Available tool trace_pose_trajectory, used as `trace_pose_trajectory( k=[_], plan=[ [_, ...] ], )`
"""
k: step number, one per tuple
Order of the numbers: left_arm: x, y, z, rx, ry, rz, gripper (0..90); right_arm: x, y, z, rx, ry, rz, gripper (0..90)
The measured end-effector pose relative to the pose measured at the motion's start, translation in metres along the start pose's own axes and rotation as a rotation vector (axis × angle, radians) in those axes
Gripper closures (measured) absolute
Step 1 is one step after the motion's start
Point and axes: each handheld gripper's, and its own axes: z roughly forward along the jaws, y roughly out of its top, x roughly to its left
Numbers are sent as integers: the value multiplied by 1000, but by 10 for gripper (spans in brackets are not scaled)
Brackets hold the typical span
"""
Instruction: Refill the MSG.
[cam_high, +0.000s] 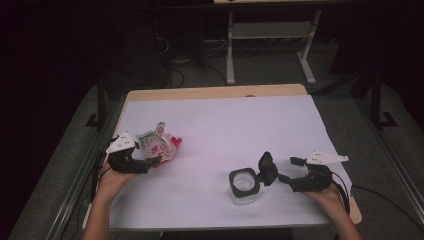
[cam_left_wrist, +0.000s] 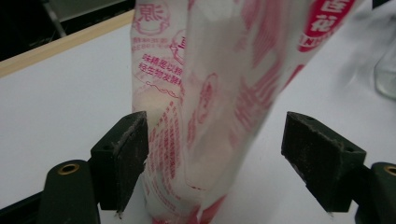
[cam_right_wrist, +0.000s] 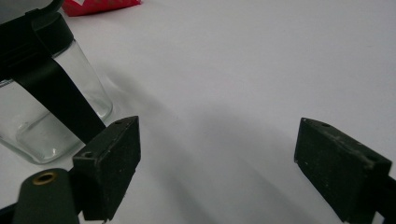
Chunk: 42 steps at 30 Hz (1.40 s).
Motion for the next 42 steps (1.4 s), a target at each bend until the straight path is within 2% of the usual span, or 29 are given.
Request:
trace_pose_trajectory(
  k=[5, 7, 11, 13, 18, 24, 29, 36, 42],
  plan=[
    [3, -4, 5, 12, 5, 13, 283, -1, 0, 0, 2, 2, 5, 141],
    [4, -5, 7, 0, 8, 11, 334, -1, 0, 0, -1, 2, 6, 141],
    [3, -7, 8, 10, 18, 24, 405, 0, 0, 0, 2, 0, 2, 141],
    [3, -7, 8, 5, 27, 31, 474, -1, 0, 0, 5, 2, 5, 141],
    [3, -7, 7, -5, 39, 18, 541, -1, 0, 0, 4, 2, 4, 141],
    [2, -6, 6, -20, 47, 48, 613, -1, 0, 0, 6, 3, 5, 141],
    [2, -6, 6, -36, 27, 30, 748, -1, 0, 1, 8, 3, 6, 141],
    [2, -5, 6, -41, 21, 28, 872, -1, 0, 1, 10, 4, 7, 141],
    [4, -5, 6, -51, 2, -2, 891, -1, 0, 1, 12, 2, 8, 141]
  ],
)
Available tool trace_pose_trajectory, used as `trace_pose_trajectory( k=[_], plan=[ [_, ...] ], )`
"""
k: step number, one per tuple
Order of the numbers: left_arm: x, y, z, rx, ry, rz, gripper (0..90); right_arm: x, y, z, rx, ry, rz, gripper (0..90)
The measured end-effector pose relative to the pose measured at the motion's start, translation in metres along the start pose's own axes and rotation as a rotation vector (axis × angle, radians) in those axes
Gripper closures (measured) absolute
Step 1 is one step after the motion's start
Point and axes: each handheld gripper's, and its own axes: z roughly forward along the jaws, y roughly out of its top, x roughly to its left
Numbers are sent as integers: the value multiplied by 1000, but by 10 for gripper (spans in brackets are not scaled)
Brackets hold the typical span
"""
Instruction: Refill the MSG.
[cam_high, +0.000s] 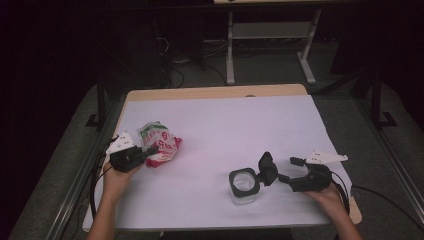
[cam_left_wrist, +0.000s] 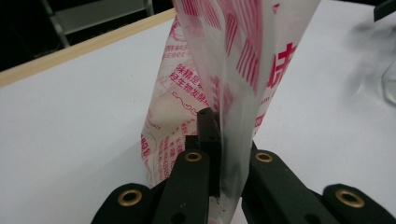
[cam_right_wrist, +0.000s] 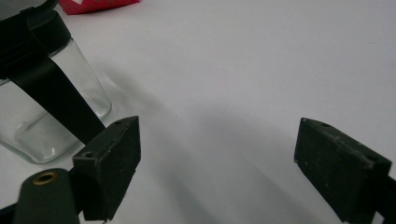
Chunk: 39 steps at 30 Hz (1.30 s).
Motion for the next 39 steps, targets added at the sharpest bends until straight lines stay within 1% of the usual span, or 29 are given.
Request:
trace_pose_trajectory(
  k=[2, 4, 6, 7, 8, 13, 15, 17, 18, 19, 22, 24, 26, 28, 30, 34, 36, 39],
  plan=[
    [0, 0, -1, -2, -17, 2, 888, 0, 0, 0, -1, 0, 2, 141],
    [0, 0, 0, -4, -23, -17, 887, 0, 0, 0, -1, 0, 1, 141],
    [0, 0, -1, 3, -18, -4, 889, 0, 0, 0, -1, 0, 3, 141],
    [0, 0, -1, 2, -16, -4, 894, 0, 0, 0, 0, 0, 2, 142],
    [0, 0, 0, -6, -16, -17, 894, 0, 0, 0, 0, 0, 2, 142],
    [2, 1, -1, -10, 1, -27, 900, 0, 0, 0, 0, 0, 1, 141],
    [1, 3, -2, -30, 11, -32, 900, 0, 0, 0, 1, 0, 2, 142],
    [1, 5, -4, -52, 3, -48, 900, 0, 0, 0, 0, 0, 2, 142],
    [0, 6, -5, -58, 8, -57, 900, 0, 0, 0, -1, 0, 2, 142],
    [0, 7, -6, -55, 10, -54, 900, 0, 0, 0, -1, 1, 4, 142],
    [-1, 10, -9, -68, 3, -75, 900, -1, 0, 0, -2, 4, 3, 141],
    [-2, 12, -13, -89, 5, -84, 900, -1, 0, 0, -2, 4, 3, 142],
    [-2, 14, -17, -111, -3, -91, 900, -1, 0, 0, -2, 4, 3, 141],
    [-2, 14, -21, -121, -8, -92, 900, -1, 0, 0, -3, 5, 4, 141],
    [-4, 15, -23, -120, -9, -99, 900, 0, 0, 0, -2, 3, 4, 141],
    [-6, 18, -26, -119, -10, -99, 900, -1, 0, 0, -3, 3, 3, 141],
    [-9, 23, -28, -108, -2, -95, 900, -1, 0, 0, -2, 4, 3, 141],
    [-14, 27, -28, -111, -9, -96, 900, -1, 0, 0, -6, 6, -1, 141]
  ],
)
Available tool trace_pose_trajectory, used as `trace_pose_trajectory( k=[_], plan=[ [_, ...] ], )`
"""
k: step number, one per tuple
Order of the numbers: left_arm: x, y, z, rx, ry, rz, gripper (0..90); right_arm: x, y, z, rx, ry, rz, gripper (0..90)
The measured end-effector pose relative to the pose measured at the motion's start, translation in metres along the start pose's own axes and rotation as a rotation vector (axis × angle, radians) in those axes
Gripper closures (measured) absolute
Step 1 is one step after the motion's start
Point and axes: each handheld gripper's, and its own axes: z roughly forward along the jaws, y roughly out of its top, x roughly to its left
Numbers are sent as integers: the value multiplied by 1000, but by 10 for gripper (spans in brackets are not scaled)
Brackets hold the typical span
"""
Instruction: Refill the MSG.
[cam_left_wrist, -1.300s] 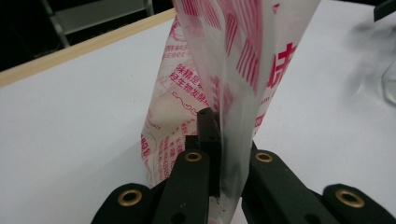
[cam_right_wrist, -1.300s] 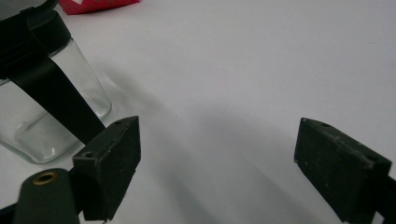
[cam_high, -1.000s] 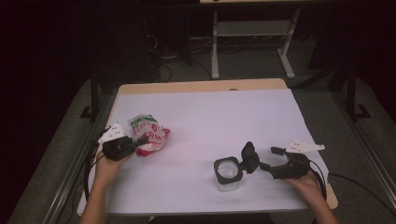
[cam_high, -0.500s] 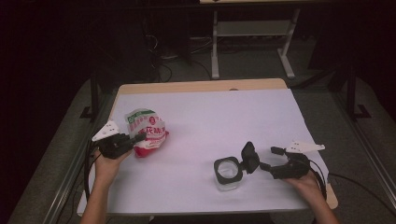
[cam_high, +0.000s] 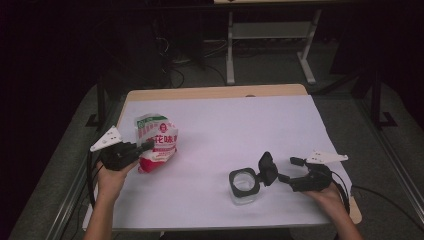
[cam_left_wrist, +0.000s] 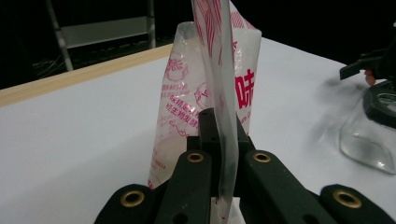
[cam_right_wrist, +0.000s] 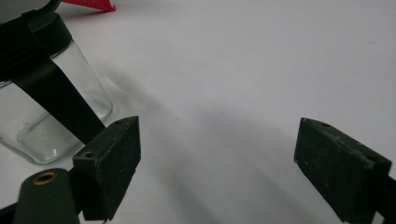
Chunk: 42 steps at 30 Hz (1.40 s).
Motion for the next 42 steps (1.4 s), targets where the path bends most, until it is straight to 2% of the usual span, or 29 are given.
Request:
trace_pose_trajectory(
  k=[9, 15, 17, 20, 23, 24, 25, 26, 27, 30, 36, 39, 40, 42],
  plan=[
    [-15, 9, 1, -7, -55, 4, 900, 1, 0, -1, -7, -3, -3, 141],
    [-27, 17, 1, -24, -109, 10, 900, 2, 0, -2, -21, -14, -5, 148],
    [-30, 18, 2, -28, -119, 12, 900, 2, 0, -4, -7, -19, 6, 152],
    [-34, 20, 4, -31, -139, 7, 900, 3, -1, -10, -1, -42, 10, 237],
    [-38, 23, 6, -27, -152, 15, 900, 5, 1, -18, -14, -45, 24, 400],
    [-39, 23, 6, -28, -155, 12, 900, 7, 2, -21, -14, -45, 29, 471],
    [-40, 24, 6, -31, -157, 12, 900, 11, 5, -25, -5, -50, 35, 596],
    [-41, 24, 6, -33, -162, 7, 900, 13, 6, -25, 8, -44, 34, 674],
    [-42, 25, 6, -39, -167, 4, 900, 13, 6, -25, 8, -44, 34, 674],
    [-45, 26, 6, -51, -184, -2, 900, 21, 9, -26, 48, -33, 6, 876],
    [-50, 29, 8, -54, -206, 1, 900, 38, 4, -34, 73, 20, -36, 899],
    [-53, 31, 8, -60, -216, 0, 900, 46, 0, -40, 81, 62, -32, 898],
    [-54, 32, 8, -61, -219, 4, 900, 53, -2, -44, 88, 91, -37, 898],
    [-55, 34, 8, -64, -225, 5, 900, 57, -3, -45, 96, 100, -44, 898]
  ],
)
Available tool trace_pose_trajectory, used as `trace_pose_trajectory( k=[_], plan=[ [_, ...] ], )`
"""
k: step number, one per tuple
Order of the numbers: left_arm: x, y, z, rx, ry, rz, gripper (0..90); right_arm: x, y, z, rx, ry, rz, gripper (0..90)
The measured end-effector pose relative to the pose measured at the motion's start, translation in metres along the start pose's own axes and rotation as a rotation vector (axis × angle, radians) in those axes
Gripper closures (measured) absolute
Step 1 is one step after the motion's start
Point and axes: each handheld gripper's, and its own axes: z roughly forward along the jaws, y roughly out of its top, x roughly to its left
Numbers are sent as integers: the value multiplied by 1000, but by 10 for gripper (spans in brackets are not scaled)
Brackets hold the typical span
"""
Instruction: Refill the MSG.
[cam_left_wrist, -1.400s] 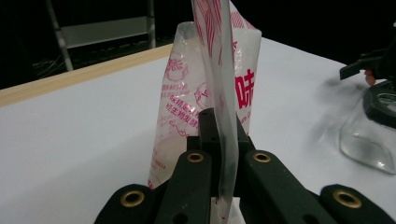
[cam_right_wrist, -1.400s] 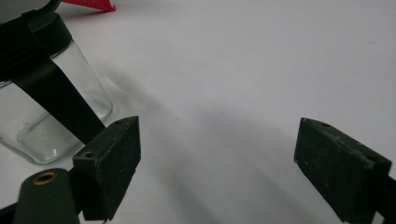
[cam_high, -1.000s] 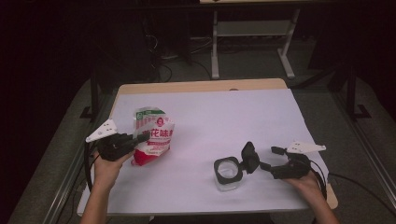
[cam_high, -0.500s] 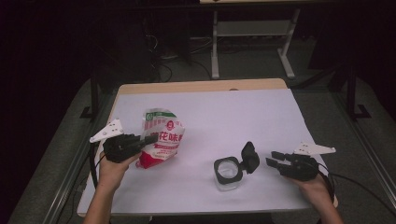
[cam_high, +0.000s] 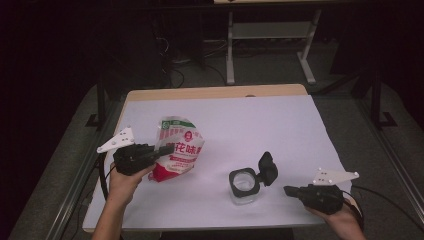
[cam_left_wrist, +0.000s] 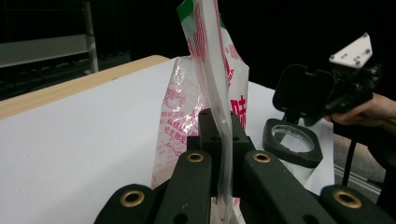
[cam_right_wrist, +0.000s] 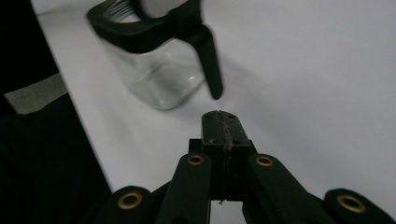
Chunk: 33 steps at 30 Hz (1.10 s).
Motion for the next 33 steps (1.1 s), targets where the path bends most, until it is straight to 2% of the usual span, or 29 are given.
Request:
trace_pose_trajectory(
  k=[1, 3, 11, 13, 17, 28, 33],
  plan=[
    [-1, 1, 0, 2, -4, 2, 900, 8, -1, -2, 0, 23, -18, 898],
    [-2, 2, 0, 0, -5, 5, 900, 10, -1, -2, 1, 30, -21, 898],
    [-4, 4, 1, -4, -19, 6, 900, 36, 10, 9, -18, 117, -57, 898],
    [-4, 4, 1, -10, -25, 1, 900, 42, 15, 11, -26, 129, -77, 898],
    [-5, 6, 1, -16, -27, 2, 900, 55, 24, 19, -60, 156, -82, 898],
    [-11, 10, 4, 17, -52, 24, 900, 78, 48, 47, -66, 201, -128, 899],
    [-12, 14, 1, 6, -66, 26, 900, 88, 59, 57, -78, 186, -150, 899]
  ],
)
